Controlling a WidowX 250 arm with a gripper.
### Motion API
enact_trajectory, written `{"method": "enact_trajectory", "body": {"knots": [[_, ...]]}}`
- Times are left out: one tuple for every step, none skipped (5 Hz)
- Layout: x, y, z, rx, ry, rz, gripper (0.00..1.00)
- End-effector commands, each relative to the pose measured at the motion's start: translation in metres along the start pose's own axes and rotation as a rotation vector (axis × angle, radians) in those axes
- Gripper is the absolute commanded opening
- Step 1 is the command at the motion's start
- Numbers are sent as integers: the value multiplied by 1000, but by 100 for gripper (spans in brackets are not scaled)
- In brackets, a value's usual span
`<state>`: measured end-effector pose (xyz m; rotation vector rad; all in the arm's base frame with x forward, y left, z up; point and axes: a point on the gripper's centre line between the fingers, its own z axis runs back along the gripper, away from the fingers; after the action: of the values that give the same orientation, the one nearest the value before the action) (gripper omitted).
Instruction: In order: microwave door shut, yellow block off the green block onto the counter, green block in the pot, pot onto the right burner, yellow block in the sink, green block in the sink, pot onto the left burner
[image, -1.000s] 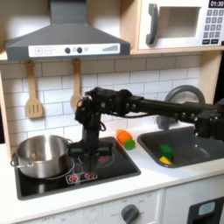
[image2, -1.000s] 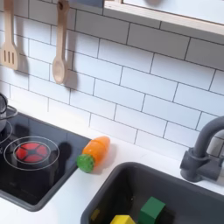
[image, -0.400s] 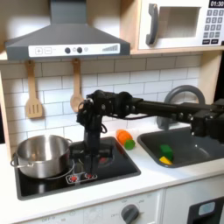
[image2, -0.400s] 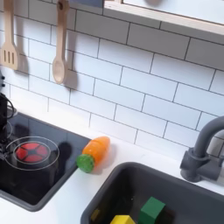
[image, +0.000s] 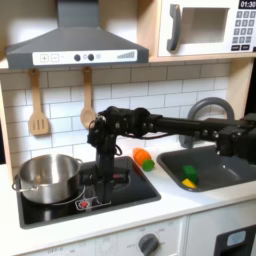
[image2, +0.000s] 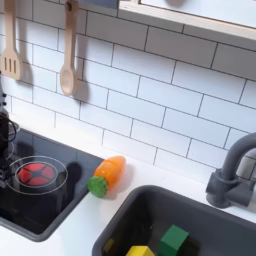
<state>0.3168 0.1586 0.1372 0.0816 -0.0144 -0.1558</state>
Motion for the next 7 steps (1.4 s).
{"method": "enact_trajectory", "body": {"knots": [[-1, -1, -6, -6, 9, 3, 0], [-3, 0, -7, -7, 14, 10, 0], [-2, 0, -6, -6, 8, 9, 0], [1, -1, -1, -2, -3, 0, 0], [6, -2, 12, 9, -31, -9, 0], [8, -2, 17, 3, -31, -7, 0], [11, -3, 24, 4, -44, -20, 0]]}}
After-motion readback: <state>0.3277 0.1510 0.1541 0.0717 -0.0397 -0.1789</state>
